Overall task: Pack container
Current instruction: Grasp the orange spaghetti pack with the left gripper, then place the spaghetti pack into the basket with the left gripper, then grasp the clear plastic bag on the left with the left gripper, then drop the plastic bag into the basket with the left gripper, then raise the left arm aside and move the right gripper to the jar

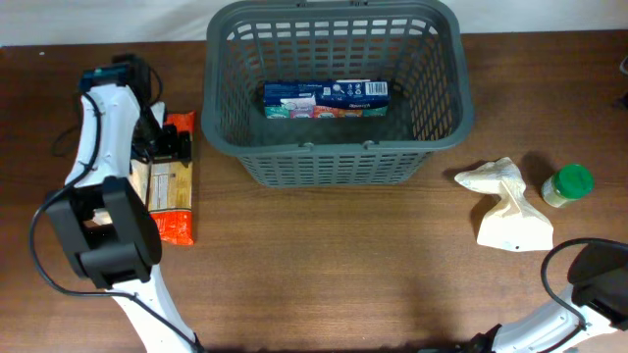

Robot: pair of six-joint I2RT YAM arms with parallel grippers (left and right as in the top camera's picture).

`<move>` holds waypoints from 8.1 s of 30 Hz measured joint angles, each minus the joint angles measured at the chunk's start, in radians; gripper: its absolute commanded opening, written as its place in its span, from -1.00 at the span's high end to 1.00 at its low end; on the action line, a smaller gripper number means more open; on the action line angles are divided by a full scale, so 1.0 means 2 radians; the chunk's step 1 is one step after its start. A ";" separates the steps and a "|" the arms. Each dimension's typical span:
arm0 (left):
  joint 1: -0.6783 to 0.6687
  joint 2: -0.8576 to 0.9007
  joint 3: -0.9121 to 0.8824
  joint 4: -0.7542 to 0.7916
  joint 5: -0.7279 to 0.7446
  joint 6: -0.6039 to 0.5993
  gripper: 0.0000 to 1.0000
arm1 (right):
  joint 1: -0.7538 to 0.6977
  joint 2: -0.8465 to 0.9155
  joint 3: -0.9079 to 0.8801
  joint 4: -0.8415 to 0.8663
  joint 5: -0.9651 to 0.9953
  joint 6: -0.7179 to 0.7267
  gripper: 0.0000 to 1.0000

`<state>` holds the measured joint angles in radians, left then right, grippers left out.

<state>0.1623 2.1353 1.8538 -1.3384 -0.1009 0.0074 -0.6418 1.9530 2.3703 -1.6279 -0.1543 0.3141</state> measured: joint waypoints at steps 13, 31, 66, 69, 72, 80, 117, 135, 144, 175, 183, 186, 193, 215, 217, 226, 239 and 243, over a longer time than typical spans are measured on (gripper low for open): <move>0.000 0.036 -0.079 0.115 0.000 0.027 -0.99 | 0.000 0.000 0.000 0.000 0.000 0.000 -0.98; 0.000 0.036 -0.082 0.152 0.038 0.043 -0.86 | 0.000 0.000 0.000 0.000 0.000 0.000 -0.98; -0.049 0.051 0.628 -0.151 0.052 0.147 0.97 | 0.000 0.000 0.000 0.000 0.000 0.000 -0.98; -0.110 0.033 0.629 -0.124 0.051 0.223 0.96 | 0.000 0.000 0.000 0.000 0.000 0.000 -0.98; -0.183 0.028 0.629 -0.098 0.052 0.326 0.97 | 0.000 0.000 0.000 0.000 0.000 0.000 -0.98; -0.349 0.018 0.511 -0.032 0.066 0.615 0.96 | 0.000 0.000 0.000 0.000 0.000 0.000 -0.98; -0.248 -0.121 0.290 0.052 -0.097 0.154 -0.99 | 0.000 0.000 0.000 0.000 0.000 0.000 -0.98; 0.122 -0.025 0.023 0.008 0.031 0.106 -0.82 | 0.000 0.000 0.000 0.000 0.000 0.000 -0.98; 0.128 0.075 -0.016 0.061 0.030 0.118 -0.67 | 0.000 0.000 0.000 0.000 0.000 0.000 -0.98; -0.183 -0.028 0.573 -0.057 0.056 0.393 0.96 | 0.000 0.000 0.000 0.000 0.000 0.000 -0.98; -0.325 0.000 0.516 0.015 0.066 0.532 0.96 | 0.000 0.000 0.000 0.000 0.000 0.000 -0.98; -0.333 0.041 0.472 0.021 0.068 0.536 0.96 | 0.000 0.000 0.000 0.000 0.000 0.000 -0.98; -0.353 0.147 0.391 0.006 0.071 0.492 0.97 | 0.000 0.000 0.000 0.000 0.000 0.000 -0.98; -0.356 0.067 0.559 0.005 0.047 0.227 -0.99 | 0.000 0.000 0.000 0.000 0.000 0.000 -0.97; -0.330 0.020 0.591 0.007 0.046 0.202 -0.98 | 0.000 0.000 0.000 0.000 0.000 0.000 -0.98; -0.119 -0.064 0.594 -0.146 -0.019 0.080 -0.98 | 0.000 0.000 0.000 0.071 0.000 0.002 -0.98; 0.014 -0.029 0.400 -0.174 -0.029 0.037 -0.99 | 0.000 0.000 -0.106 0.058 0.122 0.031 -0.98; 0.014 -0.029 0.392 -0.174 -0.029 0.037 -0.99 | 0.000 0.002 -0.227 0.138 0.125 0.032 -0.98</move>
<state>0.1913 2.0766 2.6385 -1.6863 -0.1585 0.0811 -0.6418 1.9564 1.9160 -1.3514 0.0956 0.3779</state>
